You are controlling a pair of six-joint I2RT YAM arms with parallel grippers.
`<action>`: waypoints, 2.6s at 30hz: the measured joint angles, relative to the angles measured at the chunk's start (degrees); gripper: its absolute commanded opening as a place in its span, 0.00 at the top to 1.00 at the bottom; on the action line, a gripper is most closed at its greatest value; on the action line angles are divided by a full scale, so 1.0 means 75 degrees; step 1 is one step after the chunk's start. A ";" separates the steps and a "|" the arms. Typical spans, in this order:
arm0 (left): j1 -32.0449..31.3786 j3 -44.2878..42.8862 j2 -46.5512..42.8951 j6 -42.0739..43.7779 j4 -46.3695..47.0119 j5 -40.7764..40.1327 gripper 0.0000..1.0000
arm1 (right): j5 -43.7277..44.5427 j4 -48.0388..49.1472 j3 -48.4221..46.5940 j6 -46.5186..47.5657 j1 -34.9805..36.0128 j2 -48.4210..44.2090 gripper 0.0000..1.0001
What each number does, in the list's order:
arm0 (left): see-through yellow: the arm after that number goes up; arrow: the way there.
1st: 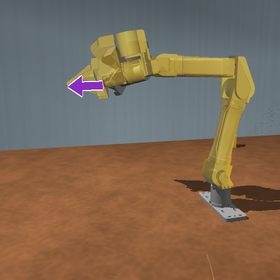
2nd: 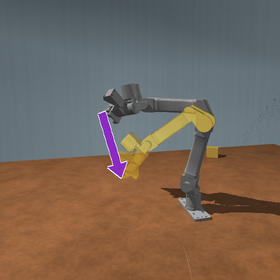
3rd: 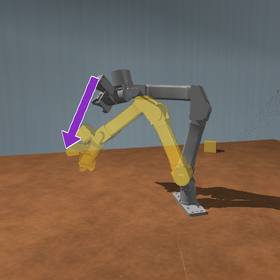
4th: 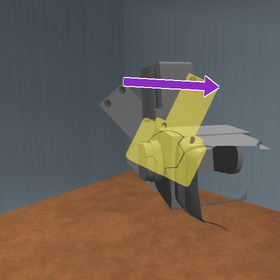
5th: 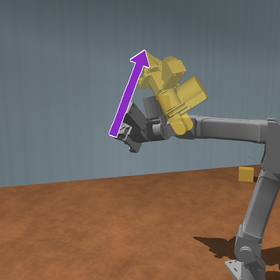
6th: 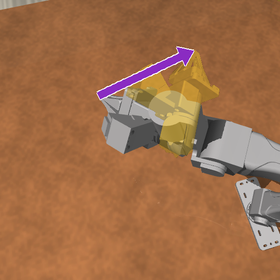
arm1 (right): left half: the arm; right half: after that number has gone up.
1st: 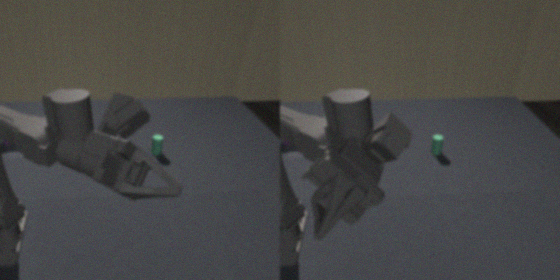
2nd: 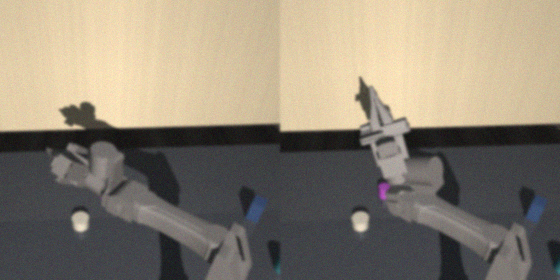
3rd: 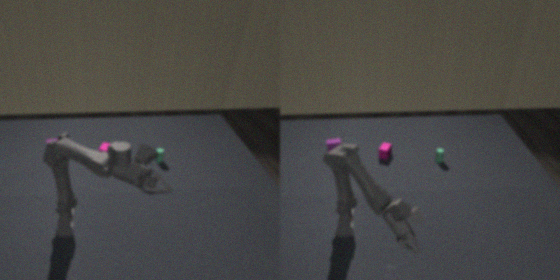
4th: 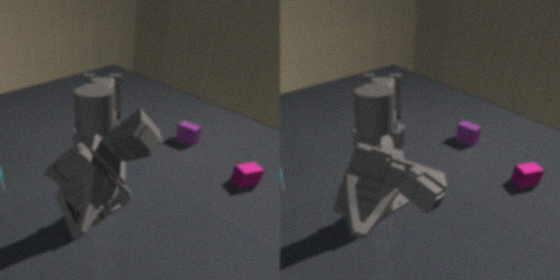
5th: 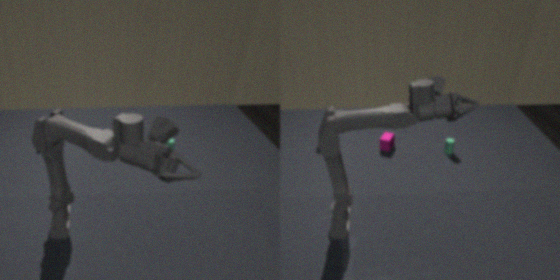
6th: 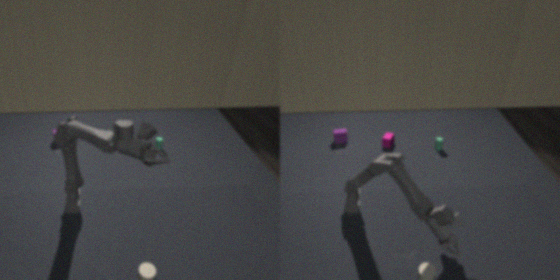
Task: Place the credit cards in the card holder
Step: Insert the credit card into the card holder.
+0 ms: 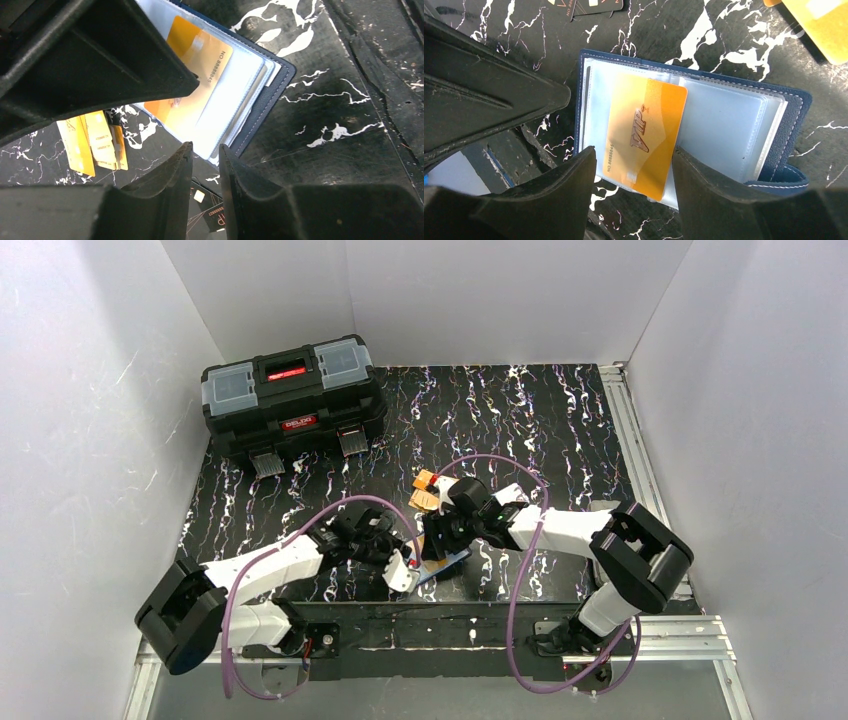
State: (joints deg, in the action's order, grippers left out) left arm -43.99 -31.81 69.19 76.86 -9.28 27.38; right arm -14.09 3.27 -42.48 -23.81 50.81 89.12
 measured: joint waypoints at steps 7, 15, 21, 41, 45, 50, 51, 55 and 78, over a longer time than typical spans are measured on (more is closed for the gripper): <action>0.0000 0.0294 -0.0064 0.0140 -0.0012 0.0015 0.74 | -0.0029 -0.0050 -0.0140 0.0000 0.0052 0.0055 0.38; 0.0000 0.0656 0.0108 0.0300 0.0490 0.0012 0.74 | -0.0227 -0.0032 -0.0280 -0.0064 0.0111 0.0259 0.41; 0.0000 0.0979 -0.0061 0.0440 0.0970 0.0012 0.75 | -0.0423 0.0012 -0.0283 -0.0198 0.0131 0.0370 0.45; 0.0000 0.1151 -0.0157 0.0548 0.1244 -0.0032 0.75 | -0.0988 0.0012 -0.0469 -0.0149 0.0201 0.0586 0.48; 0.0000 0.1154 -0.0157 0.0548 0.1244 -0.0038 0.75 | -0.1058 -0.0044 -0.0525 -0.0096 0.0201 0.0627 0.46; 0.0000 0.1157 -0.0312 0.0542 0.1072 -0.0184 0.74 | -0.1148 -0.0047 -0.0536 -0.0032 0.0219 0.0624 0.37; 0.0000 0.1157 -0.0399 0.0542 0.0965 -0.0207 0.72 | -0.1148 -0.0052 -0.0536 -0.0029 0.0239 0.0609 0.35; 0.0000 0.1110 -0.1215 0.0507 0.0271 -0.0251 0.62 | -0.1049 -0.0265 -0.0536 -0.0032 0.0265 0.0181 0.26; 0.0006 -0.4438 0.0265 -0.3296 -0.2468 -0.1947 0.02 | 0.0431 -0.3608 -0.0956 -0.1941 -0.3958 -0.2728 0.99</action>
State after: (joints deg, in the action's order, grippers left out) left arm -43.94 -65.10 71.18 52.14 -27.79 12.78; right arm -10.85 -23.79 -49.65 -38.37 21.12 68.66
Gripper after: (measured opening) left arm 0.981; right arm 0.044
